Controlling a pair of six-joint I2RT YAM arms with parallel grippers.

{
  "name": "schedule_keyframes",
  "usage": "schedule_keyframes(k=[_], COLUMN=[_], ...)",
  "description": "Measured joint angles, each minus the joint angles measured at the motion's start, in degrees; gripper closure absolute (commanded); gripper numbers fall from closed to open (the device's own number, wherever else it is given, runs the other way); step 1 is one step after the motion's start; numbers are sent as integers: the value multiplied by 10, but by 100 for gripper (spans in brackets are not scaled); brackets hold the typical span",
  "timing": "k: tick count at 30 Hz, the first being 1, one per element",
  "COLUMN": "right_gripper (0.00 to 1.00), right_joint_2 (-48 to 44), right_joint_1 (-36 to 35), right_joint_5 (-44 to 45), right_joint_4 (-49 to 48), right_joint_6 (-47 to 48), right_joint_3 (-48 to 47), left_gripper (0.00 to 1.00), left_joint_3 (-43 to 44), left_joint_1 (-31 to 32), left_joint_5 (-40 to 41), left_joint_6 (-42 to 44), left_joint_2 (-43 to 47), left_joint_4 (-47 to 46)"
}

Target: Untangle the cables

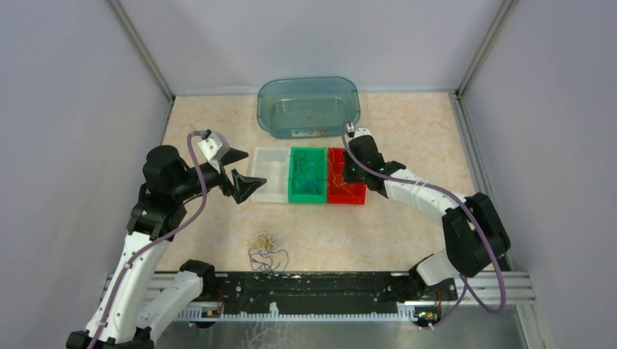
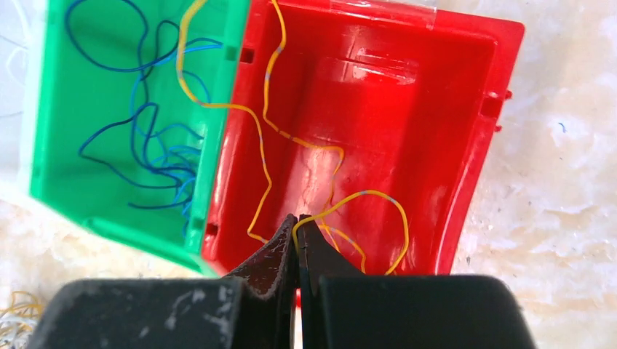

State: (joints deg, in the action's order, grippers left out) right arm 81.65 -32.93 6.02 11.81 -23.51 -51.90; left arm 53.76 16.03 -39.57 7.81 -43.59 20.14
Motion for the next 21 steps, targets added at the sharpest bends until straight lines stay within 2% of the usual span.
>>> schedule_keyframes(k=[10, 13, 16, 21], right_gripper=[100, 74, 59, 53], right_joint_2=[123, 134, 132, 96], right_joint_1=[30, 31, 31, 31], right_joint_5=[-44, -51, -49, -46], right_joint_4=[-54, -57, -59, -54], right_joint_6=[13, 14, 15, 14], right_joint_3=[-23, -34, -49, -56], left_gripper=[0, 0, 0, 0], left_joint_3=[0, 0, 0, 0], left_joint_1=[0, 0, 0, 0], left_joint_5=[0, 0, 0, 0], left_joint_6=[0, 5, 12, 24], left_joint_2=[0, 0, 0, 0], left_joint_4=[0, 1, 5, 16])
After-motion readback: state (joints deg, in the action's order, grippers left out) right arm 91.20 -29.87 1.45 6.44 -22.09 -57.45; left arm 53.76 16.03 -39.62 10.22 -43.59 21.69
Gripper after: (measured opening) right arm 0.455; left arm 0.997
